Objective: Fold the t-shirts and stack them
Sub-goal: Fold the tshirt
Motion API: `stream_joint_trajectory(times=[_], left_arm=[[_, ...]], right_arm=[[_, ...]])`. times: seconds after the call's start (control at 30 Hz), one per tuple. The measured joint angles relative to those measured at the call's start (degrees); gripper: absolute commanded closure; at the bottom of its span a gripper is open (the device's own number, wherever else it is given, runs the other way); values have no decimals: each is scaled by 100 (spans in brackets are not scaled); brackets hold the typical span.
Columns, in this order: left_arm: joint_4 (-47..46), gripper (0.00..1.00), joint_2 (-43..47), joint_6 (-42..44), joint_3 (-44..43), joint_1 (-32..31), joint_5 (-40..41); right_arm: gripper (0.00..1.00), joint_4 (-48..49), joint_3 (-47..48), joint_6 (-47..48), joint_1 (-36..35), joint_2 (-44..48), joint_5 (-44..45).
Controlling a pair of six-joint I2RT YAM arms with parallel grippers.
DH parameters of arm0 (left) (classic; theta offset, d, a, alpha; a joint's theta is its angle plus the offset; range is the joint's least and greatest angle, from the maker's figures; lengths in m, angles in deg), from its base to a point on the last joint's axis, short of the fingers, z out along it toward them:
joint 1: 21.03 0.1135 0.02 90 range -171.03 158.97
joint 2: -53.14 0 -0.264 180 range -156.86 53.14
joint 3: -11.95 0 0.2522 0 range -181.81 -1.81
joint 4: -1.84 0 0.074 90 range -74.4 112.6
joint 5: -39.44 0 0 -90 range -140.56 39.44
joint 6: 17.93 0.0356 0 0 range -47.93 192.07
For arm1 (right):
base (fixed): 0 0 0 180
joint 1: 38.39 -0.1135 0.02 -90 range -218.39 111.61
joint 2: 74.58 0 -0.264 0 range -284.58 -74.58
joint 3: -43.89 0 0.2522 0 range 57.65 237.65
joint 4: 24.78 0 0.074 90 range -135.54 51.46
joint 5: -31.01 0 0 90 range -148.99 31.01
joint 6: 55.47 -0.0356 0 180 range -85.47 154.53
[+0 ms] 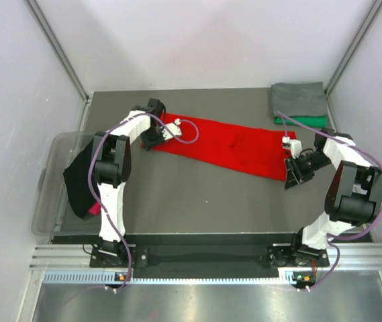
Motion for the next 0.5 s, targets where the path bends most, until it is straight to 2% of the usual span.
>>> stream_joint_trajectory(times=[0.1, 0.13, 0.5], left_arm=[[-66, 88, -15, 33, 11, 7, 46], [-87, 99, -15, 46, 17, 7, 61], [-503, 100, 219, 122, 426, 0, 111]], right_arm=[[68, 42, -39, -35, 0, 0, -48], [68, 52, -55, -35, 0, 0, -59], [68, 48, -61, -37, 0, 131, -79]])
